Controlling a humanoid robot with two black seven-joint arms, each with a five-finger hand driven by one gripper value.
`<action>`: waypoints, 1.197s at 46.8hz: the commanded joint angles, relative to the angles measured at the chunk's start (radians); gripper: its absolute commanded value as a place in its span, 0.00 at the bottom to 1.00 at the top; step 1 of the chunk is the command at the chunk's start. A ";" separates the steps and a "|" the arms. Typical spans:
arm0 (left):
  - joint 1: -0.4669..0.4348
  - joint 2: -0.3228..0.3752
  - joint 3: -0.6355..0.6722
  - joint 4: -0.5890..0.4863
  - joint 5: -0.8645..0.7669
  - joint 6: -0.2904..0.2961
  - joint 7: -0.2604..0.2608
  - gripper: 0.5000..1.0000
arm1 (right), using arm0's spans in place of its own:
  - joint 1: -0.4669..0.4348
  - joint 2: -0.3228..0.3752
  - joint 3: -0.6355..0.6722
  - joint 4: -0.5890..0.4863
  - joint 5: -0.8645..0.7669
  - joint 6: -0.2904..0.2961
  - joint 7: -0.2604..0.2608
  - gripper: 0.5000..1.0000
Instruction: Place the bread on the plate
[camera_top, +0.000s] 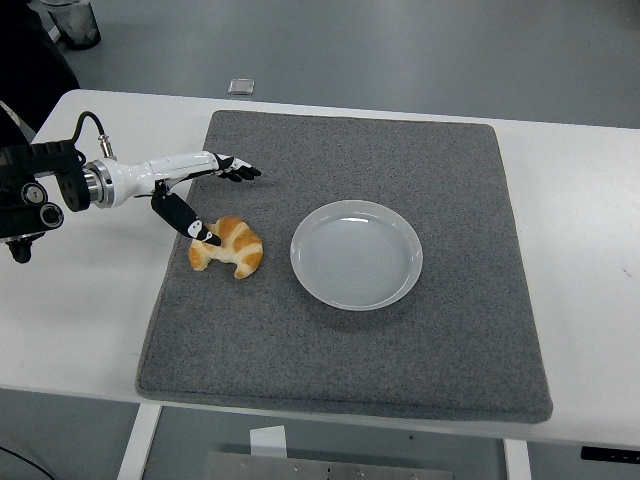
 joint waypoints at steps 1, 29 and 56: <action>0.004 -0.002 0.000 -0.002 0.000 0.000 0.002 1.00 | 0.000 0.000 -0.001 0.000 0.000 0.000 0.000 0.90; 0.019 -0.065 0.065 0.010 0.002 0.014 0.002 1.00 | 0.000 0.000 0.001 0.000 0.000 0.001 0.000 0.90; 0.042 -0.101 0.068 0.061 0.017 0.036 0.002 0.97 | 0.000 0.000 -0.001 0.000 0.000 0.000 -0.001 0.90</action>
